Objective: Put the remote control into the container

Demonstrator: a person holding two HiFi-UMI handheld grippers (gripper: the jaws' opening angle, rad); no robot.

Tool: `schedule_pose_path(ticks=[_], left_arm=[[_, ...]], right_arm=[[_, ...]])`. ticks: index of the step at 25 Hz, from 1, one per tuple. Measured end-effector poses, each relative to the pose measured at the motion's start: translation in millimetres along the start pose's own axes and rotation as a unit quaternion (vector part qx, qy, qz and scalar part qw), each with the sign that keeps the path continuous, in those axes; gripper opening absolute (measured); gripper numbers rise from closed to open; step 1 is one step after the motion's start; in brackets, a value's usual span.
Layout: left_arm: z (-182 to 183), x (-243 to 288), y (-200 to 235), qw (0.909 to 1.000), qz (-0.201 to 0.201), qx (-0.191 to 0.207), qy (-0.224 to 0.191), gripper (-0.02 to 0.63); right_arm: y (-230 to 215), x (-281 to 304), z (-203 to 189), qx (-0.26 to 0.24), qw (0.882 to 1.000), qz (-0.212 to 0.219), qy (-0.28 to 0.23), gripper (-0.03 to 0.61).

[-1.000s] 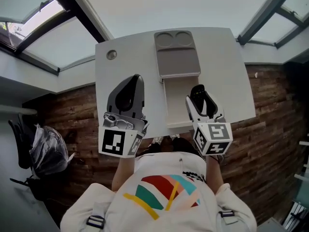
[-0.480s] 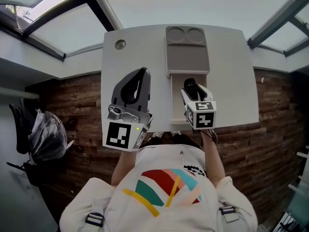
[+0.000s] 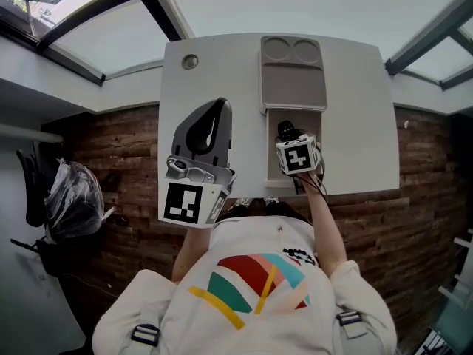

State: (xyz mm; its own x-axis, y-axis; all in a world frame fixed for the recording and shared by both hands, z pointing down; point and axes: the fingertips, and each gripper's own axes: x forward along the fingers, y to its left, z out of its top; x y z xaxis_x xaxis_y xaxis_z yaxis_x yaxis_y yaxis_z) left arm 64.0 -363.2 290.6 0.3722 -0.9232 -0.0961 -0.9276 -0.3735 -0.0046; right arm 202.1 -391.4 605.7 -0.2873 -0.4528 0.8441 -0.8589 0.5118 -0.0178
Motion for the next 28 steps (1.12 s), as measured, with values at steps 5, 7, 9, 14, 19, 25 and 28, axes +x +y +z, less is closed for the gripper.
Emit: schedule_pose_path(ticks=[5,7,9,14,19,25,28], left_arm=[[0.9,-2.5,5.6,1.0,0.004,0.006,0.002,0.008],[0.6,-3.8,9.3,1.0,0.009,0.003,0.003,0.008],[-0.2,-4.9,11.7,0.9999,0.012,0.001,0.005,0.008],[-0.8,-2.5,8.3,1.0,0.005,-0.002,0.002,0.008],[4.4,0.5,0.4,0.9999,-0.012,0.0,-0.006,0.008],[10.9,2.2,-6.9,0.9995,-0.027,-0.001,-0.015,0.008],[14.4,3.5,-9.1,0.9994,-0.031,-0.001,-0.017,0.008]], right_arm=[[9.5,4.3,-9.1,-0.031,0.999,-0.004,0.019,0.252],[10.8,4.7,-8.8,-0.038,0.999,-0.009,0.017,0.252],[11.3,6.3,-10.0,-0.04,0.999,-0.009,0.018,0.252],[12.6,8.8,-8.8,-0.048,0.998,0.017,0.02,0.253],[7.7,13.2,-10.5,-0.042,0.999,0.026,0.017,0.278],[11.5,3.5,-5.2,-0.06,0.998,0.035,-0.009,0.278],[10.3,-21.0,11.1,-0.061,0.997,0.029,-0.045,0.278]])
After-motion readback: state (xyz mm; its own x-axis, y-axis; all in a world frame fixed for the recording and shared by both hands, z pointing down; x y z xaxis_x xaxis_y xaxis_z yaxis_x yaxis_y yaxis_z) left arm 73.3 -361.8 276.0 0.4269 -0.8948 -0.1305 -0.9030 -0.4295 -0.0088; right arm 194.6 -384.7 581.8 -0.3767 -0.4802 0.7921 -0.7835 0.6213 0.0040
